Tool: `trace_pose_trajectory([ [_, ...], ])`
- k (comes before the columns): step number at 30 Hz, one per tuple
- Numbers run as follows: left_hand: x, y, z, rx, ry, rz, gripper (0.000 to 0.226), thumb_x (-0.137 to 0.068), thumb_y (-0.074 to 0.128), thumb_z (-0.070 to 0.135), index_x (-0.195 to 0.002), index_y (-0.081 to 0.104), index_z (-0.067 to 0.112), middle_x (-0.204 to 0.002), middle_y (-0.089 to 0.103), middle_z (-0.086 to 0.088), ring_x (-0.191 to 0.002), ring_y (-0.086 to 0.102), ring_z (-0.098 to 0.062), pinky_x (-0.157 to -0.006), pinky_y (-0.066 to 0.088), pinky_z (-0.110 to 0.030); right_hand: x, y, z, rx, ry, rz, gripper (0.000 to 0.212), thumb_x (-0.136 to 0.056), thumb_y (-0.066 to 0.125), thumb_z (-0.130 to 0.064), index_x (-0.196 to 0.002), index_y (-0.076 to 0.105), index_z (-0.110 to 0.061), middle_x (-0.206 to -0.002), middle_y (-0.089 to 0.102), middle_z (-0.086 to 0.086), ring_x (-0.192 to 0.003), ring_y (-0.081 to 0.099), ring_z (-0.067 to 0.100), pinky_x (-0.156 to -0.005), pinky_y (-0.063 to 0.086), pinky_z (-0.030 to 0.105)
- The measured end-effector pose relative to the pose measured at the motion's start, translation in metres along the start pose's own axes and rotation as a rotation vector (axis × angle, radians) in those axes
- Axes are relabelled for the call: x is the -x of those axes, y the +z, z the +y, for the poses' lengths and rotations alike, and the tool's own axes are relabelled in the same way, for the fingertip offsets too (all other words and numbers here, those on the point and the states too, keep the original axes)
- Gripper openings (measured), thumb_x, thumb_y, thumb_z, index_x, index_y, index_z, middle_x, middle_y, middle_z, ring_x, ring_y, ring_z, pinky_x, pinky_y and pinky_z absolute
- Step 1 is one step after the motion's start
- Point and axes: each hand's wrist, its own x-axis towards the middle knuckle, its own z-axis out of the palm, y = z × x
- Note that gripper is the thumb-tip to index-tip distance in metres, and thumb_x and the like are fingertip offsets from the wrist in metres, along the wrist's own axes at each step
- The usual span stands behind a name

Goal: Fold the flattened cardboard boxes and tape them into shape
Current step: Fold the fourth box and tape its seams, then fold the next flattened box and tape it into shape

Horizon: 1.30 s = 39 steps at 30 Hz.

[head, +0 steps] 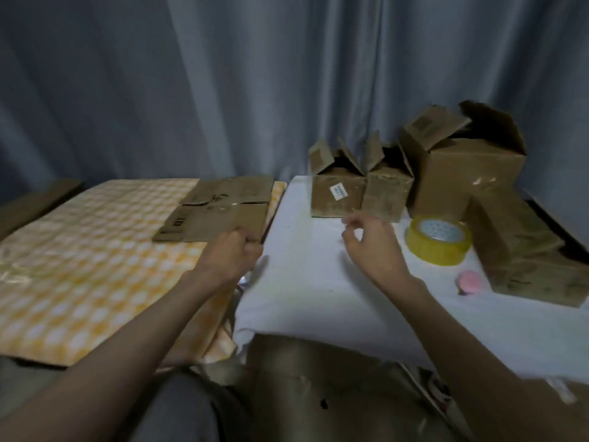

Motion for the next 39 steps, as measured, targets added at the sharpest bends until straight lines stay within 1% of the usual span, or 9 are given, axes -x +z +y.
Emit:
trace_pose_trajectory([
  [3,-0.010,-0.003,-0.039,-0.016,-0.045,0.011,0.030,-0.092,0.058,0.034,-0.116,0.065,0.017,-0.122,0.062,-0.009,-0.107,0.061,-0.033,-0.089,0.050,-0.039,0.003,0.060,-0.016,-0.016,-0.006,-0.220,0.029,-0.094,0.053,-0.017,-0.120,0.068,-0.016,-0.112,0.071,0.003,-0.112,0.061,0.021,-0.097,0.049,0.034],
  [9,-0.050,-0.001,-0.085,0.048,-0.081,0.004,0.041,-0.097,0.049,0.046,-0.130,0.049,0.022,-0.136,0.051,-0.005,-0.108,0.052,-0.023,-0.091,0.043,-0.034,-0.041,0.136,-0.059,-0.082,0.107,-0.331,0.033,-0.100,0.047,-0.016,-0.126,0.065,-0.006,-0.127,0.065,0.013,-0.120,0.059,0.028,-0.097,0.046,0.032],
  [12,-0.060,0.008,-0.091,0.039,-0.085,-0.029,0.054,-0.099,0.044,0.052,-0.143,0.042,0.021,-0.147,0.043,-0.005,-0.120,0.048,-0.023,-0.099,0.040,-0.037,-0.072,0.164,-0.074,-0.149,0.252,-0.361,0.028,-0.098,0.052,-0.020,-0.119,0.064,-0.005,-0.119,0.065,0.014,-0.111,0.061,0.031,-0.086,0.048,0.031],
  [17,-0.058,0.010,-0.087,0.056,-0.056,0.029,0.057,-0.098,0.036,0.059,-0.132,0.054,0.017,-0.141,0.047,-0.007,-0.123,0.048,-0.027,-0.101,0.041,-0.040,-0.093,0.186,-0.084,-0.467,0.575,-0.336,0.026,-0.096,0.058,-0.013,-0.121,0.057,-0.006,-0.118,0.065,0.016,-0.105,0.064,0.032,-0.086,0.056,0.038],
  [24,-0.048,-0.029,-0.037,0.101,0.019,0.124,0.043,-0.098,0.042,0.053,-0.093,0.067,0.019,-0.094,0.066,-0.006,-0.092,0.061,-0.029,-0.078,0.048,-0.039,-0.077,0.092,-0.084,-0.803,0.571,-0.327,0.020,-0.095,0.048,0.002,-0.099,0.065,-0.006,-0.085,0.069,0.009,-0.075,0.066,0.019,-0.049,0.056,0.026],
  [28,-0.041,-0.033,0.017,0.218,0.064,0.038,0.036,-0.095,0.052,0.049,-0.091,0.070,0.017,-0.094,0.070,-0.003,-0.092,0.063,-0.024,-0.083,0.050,-0.037,-0.048,0.015,-0.052,-0.758,0.604,-0.361,0.015,-0.090,0.052,-0.005,-0.095,0.066,-0.010,-0.078,0.066,0.005,-0.071,0.062,0.016,-0.049,0.054,0.025],
  [33,-0.020,0.003,0.090,0.254,0.056,-0.115,0.042,-0.094,0.050,0.055,-0.082,0.062,0.016,-0.089,0.064,-0.003,-0.086,0.059,-0.023,-0.068,0.037,-0.032,-0.001,-0.052,0.003,-0.594,0.616,-0.514,0.017,-0.081,0.053,-0.004,-0.078,0.061,-0.018,-0.072,0.056,0.003,-0.057,0.053,0.012,-0.041,0.038,0.019],
  [36,-0.007,0.037,0.121,0.201,0.036,-0.197,0.047,-0.094,0.047,0.062,-0.080,0.056,0.017,-0.091,0.060,-0.005,-0.086,0.058,-0.025,-0.070,0.039,-0.035,0.021,-0.067,0.036,-0.590,0.645,-0.622,0.028,-0.079,0.054,-0.002,-0.099,0.069,-0.014,-0.088,0.068,0.008,-0.074,0.063,0.017,-0.053,0.048,0.022],
  [39,0.005,0.065,0.137,0.202,-0.011,-0.264,0.073,-0.086,0.038,0.079,-0.103,0.062,0.012,-0.095,0.065,-0.008,-0.087,0.061,-0.024,-0.074,0.045,-0.037,0.033,-0.069,0.057,-0.535,0.616,-0.698,0.021,-0.091,0.057,-0.017,-0.107,0.071,-0.015,-0.088,0.068,0.005,-0.068,0.062,0.011,-0.052,0.048,0.021],
])
